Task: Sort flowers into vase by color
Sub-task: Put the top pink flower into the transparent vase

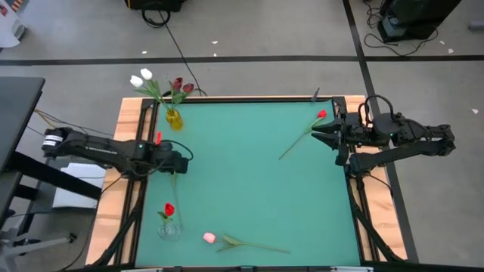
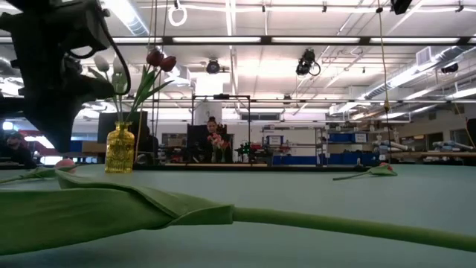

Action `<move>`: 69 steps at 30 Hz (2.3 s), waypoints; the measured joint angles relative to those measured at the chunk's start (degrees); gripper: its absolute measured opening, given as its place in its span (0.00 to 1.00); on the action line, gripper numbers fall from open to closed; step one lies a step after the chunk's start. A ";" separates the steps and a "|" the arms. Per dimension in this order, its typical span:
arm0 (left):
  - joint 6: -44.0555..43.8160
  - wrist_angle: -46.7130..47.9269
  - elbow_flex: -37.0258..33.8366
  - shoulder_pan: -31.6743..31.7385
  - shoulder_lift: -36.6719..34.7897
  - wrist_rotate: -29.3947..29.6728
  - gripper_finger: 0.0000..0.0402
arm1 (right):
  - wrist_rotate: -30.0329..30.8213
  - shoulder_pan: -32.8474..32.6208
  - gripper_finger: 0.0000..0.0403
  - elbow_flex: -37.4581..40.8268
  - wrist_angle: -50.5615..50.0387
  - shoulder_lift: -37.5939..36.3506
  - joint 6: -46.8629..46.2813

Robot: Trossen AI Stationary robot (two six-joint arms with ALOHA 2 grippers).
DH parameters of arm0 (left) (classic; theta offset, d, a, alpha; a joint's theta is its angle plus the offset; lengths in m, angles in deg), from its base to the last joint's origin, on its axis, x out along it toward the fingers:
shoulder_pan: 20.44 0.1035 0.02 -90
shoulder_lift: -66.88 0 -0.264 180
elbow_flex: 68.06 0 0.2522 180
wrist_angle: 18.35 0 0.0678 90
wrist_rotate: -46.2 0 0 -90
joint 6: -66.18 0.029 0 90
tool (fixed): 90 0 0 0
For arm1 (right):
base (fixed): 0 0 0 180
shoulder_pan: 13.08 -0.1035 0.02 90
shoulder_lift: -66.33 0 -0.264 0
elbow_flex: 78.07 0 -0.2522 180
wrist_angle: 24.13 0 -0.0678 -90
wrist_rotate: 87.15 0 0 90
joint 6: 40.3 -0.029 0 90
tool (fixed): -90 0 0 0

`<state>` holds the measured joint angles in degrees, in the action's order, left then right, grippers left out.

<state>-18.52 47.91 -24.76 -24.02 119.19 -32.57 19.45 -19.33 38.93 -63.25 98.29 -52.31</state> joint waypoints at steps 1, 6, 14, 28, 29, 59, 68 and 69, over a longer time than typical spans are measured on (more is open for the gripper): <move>-0.41 0.10 0.18 0.39 0.40 -0.02 0.01 | 0.00 0.01 0.27 0.00 0.00 0.00 0.00; -2.53 0.66 0.18 1.90 1.86 -3.42 0.00 | -0.01 0.00 0.27 0.00 -0.01 0.00 0.01; -2.24 1.86 0.21 1.93 2.85 -7.06 0.11 | -0.02 0.00 0.27 0.00 -0.01 0.00 0.00; -3.39 1.87 0.09 5.40 7.87 -5.90 0.47 | -0.02 0.00 0.27 0.00 0.01 0.00 0.00; -3.39 1.85 0.09 5.40 8.61 -5.90 0.47 | -0.02 0.01 0.27 0.00 0.00 0.00 0.00; -2.19 -5.88 2.68 5.39 11.71 -5.24 0.03 | 0.00 -0.01 0.27 0.00 0.01 0.00 0.00; 25.49 5.47 15.94 5.40 -3.34 2.47 0.02 | -0.02 -0.01 0.27 0.00 0.01 0.00 0.00; 29.54 5.74 17.43 5.40 -5.09 2.65 0.02 | -0.02 -0.01 0.27 0.00 -0.01 0.00 0.01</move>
<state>11.02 53.65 -7.33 -18.62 114.09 -29.93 19.43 -19.34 38.93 -63.26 98.29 -52.29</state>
